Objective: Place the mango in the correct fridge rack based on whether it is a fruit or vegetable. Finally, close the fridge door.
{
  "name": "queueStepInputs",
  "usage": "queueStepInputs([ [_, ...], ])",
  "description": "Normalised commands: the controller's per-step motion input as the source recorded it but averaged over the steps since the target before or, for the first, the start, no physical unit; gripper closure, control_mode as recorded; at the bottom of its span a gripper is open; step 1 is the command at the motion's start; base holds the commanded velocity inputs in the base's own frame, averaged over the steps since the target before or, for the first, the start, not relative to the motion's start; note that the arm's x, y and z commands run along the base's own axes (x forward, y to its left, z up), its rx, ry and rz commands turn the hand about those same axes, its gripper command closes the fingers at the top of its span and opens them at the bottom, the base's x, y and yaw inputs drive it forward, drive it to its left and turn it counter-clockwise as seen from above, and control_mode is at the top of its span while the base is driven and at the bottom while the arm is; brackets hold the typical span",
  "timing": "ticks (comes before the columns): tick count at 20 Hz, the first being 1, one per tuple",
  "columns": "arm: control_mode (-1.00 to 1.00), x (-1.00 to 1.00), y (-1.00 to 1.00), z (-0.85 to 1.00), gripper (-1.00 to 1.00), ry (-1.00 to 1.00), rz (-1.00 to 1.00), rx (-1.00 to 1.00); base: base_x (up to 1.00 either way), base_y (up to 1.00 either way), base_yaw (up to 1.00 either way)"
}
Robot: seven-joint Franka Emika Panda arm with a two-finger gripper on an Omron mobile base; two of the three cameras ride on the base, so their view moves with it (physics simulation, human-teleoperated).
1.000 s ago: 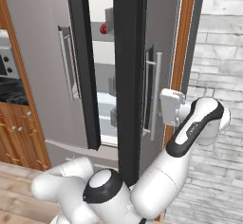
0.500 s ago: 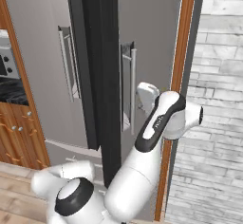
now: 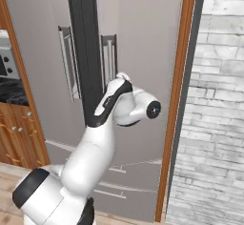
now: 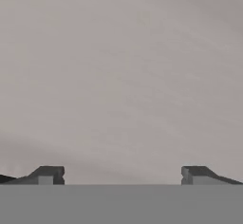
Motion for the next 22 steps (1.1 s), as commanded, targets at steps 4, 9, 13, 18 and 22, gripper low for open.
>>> queueStepInputs([
  [4, -1.0, 0.71, 0.02, 0.22, -1.0, 0.08, -0.3, 0.0, 0.0, 0.0, 0.0],
  [9, -1.0, 0.65, -0.06, 0.07, -1.0, 0.03, -0.24, 0.0, 0.0, 0.0, 0.0],
  [13, -1.0, 0.59, -0.09, 0.01, -1.0, 0.01, -0.23, 0.0, 0.0, 0.0, 0.0],
  [18, -1.0, 0.43, -0.1, 0.0, -1.0, 0.04, -0.2, 0.0, 0.0, 0.0, 0.0],
  [22, -1.0, -0.1, -0.44, 0.03, -1.0, 0.0, -0.08, 0.02, 0.0, 0.0, 0.0],
])
